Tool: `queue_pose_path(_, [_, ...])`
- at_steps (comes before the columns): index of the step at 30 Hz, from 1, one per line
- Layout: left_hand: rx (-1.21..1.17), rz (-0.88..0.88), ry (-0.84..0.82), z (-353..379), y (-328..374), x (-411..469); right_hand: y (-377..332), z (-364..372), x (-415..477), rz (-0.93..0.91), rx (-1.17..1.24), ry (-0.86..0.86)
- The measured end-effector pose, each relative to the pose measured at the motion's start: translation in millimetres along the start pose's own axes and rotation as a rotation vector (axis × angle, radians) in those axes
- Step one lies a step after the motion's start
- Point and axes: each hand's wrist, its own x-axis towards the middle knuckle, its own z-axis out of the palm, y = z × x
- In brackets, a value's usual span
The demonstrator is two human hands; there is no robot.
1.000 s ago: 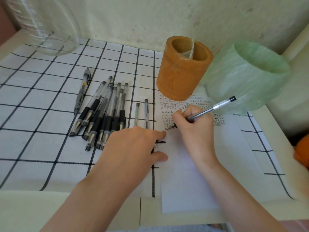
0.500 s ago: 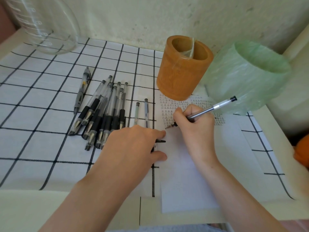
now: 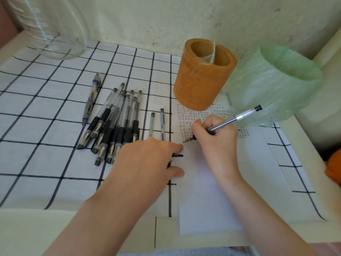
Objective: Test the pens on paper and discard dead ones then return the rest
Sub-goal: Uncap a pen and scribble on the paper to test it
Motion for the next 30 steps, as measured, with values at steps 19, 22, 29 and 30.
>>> queue_pose_path(19, [0.011,-0.018,-0.031,1,-1,0,-2,-1,0,0.017,-0.031,0.008])
queue_pose_path(22, [0.016,-0.018,-0.045,1,0,-1,-6,-4,3,0.127,0.027,-0.016])
queue_pose_path(29, [-0.145,-0.041,-0.011,-4,3,-6,-31,-34,13,0.51,0.302,-0.18])
queue_pose_path(30, [-0.238,-0.057,-0.007,-6,2,-6,-32,-37,9,0.558,0.358,-0.181])
